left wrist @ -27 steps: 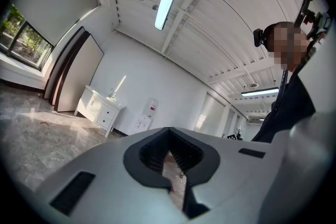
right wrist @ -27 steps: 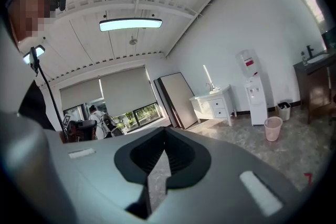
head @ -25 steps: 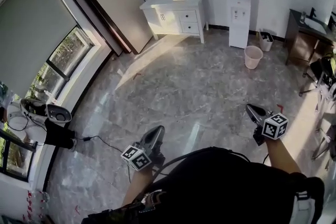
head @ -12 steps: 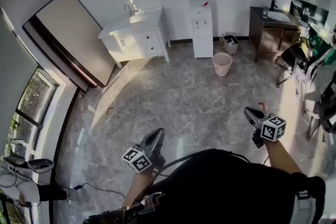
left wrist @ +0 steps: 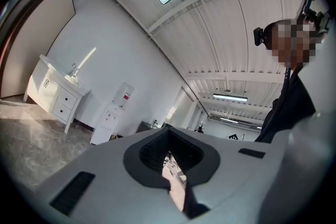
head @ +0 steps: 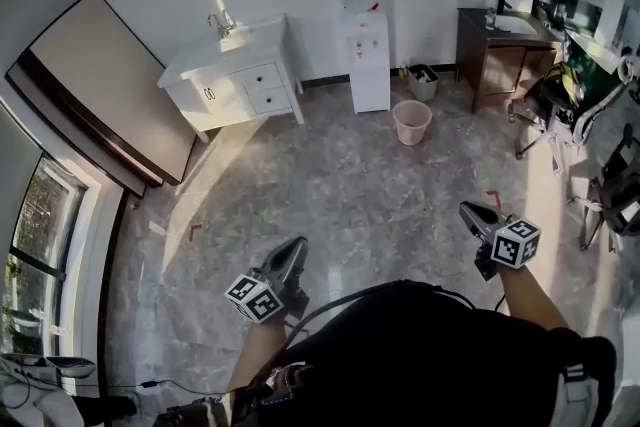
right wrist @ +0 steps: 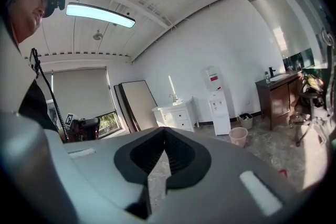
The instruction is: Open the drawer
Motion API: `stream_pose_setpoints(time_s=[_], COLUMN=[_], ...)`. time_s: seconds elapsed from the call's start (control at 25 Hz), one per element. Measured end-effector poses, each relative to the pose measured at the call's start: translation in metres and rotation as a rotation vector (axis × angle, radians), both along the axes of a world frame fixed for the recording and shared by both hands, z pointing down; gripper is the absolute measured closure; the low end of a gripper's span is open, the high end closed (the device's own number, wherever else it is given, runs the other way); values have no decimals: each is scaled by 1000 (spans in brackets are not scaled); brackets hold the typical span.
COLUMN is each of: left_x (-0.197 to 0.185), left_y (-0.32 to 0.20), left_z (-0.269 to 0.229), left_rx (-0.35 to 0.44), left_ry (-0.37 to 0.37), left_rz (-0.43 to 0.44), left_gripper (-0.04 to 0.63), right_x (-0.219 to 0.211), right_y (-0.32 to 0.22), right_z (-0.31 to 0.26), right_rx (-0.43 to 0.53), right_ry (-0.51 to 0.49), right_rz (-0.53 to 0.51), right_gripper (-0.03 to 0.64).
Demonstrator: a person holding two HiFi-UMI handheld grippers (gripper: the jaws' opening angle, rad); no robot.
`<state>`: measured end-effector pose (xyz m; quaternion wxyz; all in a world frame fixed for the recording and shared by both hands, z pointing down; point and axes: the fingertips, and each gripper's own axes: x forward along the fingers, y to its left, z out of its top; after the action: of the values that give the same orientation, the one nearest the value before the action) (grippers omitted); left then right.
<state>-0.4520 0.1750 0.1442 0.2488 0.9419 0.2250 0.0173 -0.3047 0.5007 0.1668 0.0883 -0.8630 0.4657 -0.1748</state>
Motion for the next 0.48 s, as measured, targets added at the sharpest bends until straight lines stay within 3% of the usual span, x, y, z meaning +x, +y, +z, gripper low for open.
stream_pose_setpoints(time_s=[0.2, 0.48], left_x=[37, 120], left_y=[-9, 13], left_z=[10, 15], left_rx=[-3, 10], left_ry=[-27, -34], left_rz=[7, -28], left_gripper=[595, 595], right_x=[36, 129], right_y=[-4, 9], right_z=[7, 25], right_rx=[-15, 12], right_ry=[-11, -42], right_rz=[15, -30], right_gripper=[615, 615])
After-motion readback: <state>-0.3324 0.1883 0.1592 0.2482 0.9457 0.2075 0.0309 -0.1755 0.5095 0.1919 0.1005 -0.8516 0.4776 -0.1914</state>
